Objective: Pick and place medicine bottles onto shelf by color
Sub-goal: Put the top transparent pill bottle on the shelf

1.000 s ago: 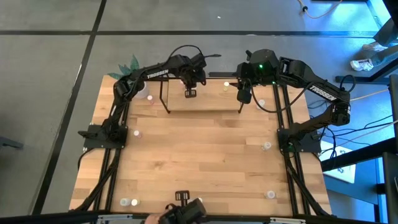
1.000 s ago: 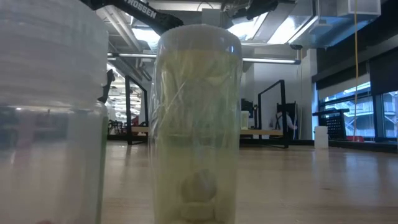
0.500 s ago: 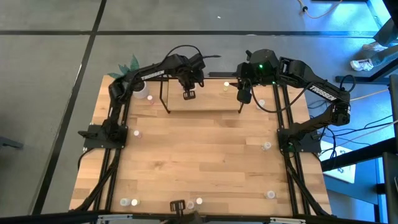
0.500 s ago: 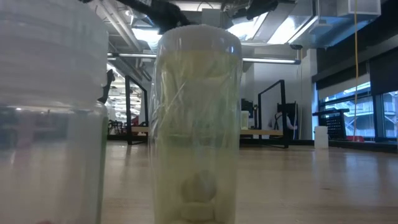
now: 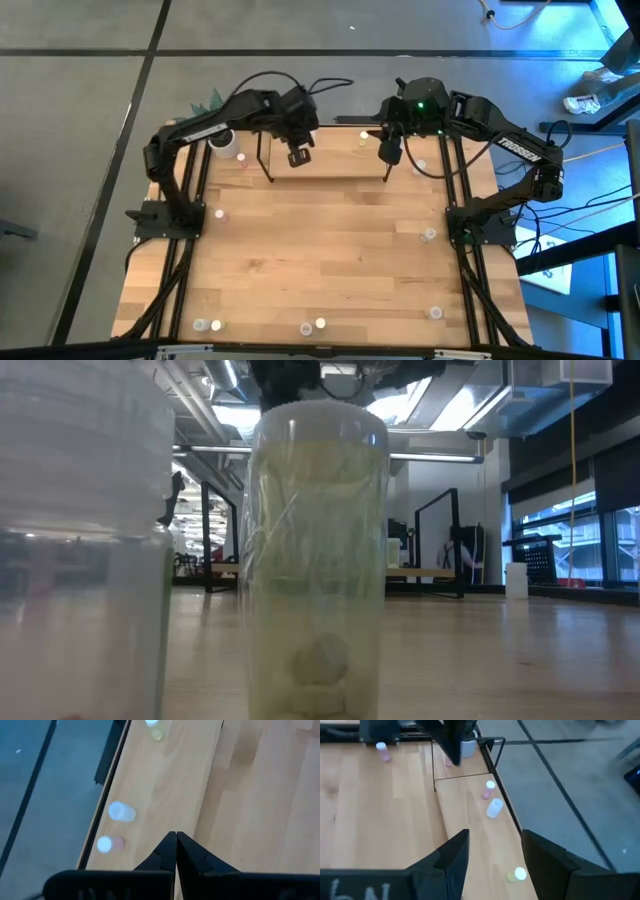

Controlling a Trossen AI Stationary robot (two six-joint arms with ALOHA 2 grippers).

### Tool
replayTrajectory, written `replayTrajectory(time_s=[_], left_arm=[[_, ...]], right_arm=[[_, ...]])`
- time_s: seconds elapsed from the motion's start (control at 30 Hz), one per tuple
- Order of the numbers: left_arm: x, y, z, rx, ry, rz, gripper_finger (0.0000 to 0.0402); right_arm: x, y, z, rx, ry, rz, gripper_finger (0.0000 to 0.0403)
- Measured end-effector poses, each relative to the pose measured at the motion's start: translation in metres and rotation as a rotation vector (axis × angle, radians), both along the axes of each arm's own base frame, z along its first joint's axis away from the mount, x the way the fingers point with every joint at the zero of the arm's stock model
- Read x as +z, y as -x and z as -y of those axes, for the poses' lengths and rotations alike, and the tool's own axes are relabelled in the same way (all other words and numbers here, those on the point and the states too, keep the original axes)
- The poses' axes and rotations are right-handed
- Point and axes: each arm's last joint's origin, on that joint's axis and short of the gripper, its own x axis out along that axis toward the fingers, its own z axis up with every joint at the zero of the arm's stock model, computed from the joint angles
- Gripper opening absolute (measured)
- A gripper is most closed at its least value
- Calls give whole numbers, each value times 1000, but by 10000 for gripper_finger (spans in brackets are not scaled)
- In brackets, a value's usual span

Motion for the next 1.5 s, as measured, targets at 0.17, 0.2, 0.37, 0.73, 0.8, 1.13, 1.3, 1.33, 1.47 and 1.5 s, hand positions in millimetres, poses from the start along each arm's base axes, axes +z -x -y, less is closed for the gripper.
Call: replayTrajectory(time_s=[0.17, 0.2, 0.37, 0.73, 0.8, 1.13, 1.3, 1.33, 1.47, 1.5], left_arm=[[16, 17, 22, 61, -14, -2, 0], [18, 19, 27, 73, -19, -6, 0], [24, 29, 48, 114, -27, -37, 0], [39, 49, 86, 199, -63, 0, 0], [45, 56, 92, 219, -78, 28, 1], [67, 86, 114, 226, -96, 141, 1], [70, 91, 122, 181, -105, 147, 2], [70, 91, 124, 158, -113, 141, 1], [70, 91, 134, 86, -128, 130, 2], [70, 91, 136, 74, -128, 129, 2]], right_arm=[[-1, 0, -3, 61, -45, 1, 182], [-2, 0, -5, 94, -47, -19, 182], [-10, 6, -20, 217, 0, -163, 182], [-24, 19, -68, 279, -76, -403, 182], [-28, 25, -77, 234, -82, -485, 182], [-33, 33, -96, 68, -318, -530, 182], [-34, 32, -99, 175, -391, -548, 182], [-34, 32, -100, 183, -415, -547, 182], [-33, 32, -103, 229, -506, -548, 176], [-33, 32, -104, 229, -514, -549, 172]])
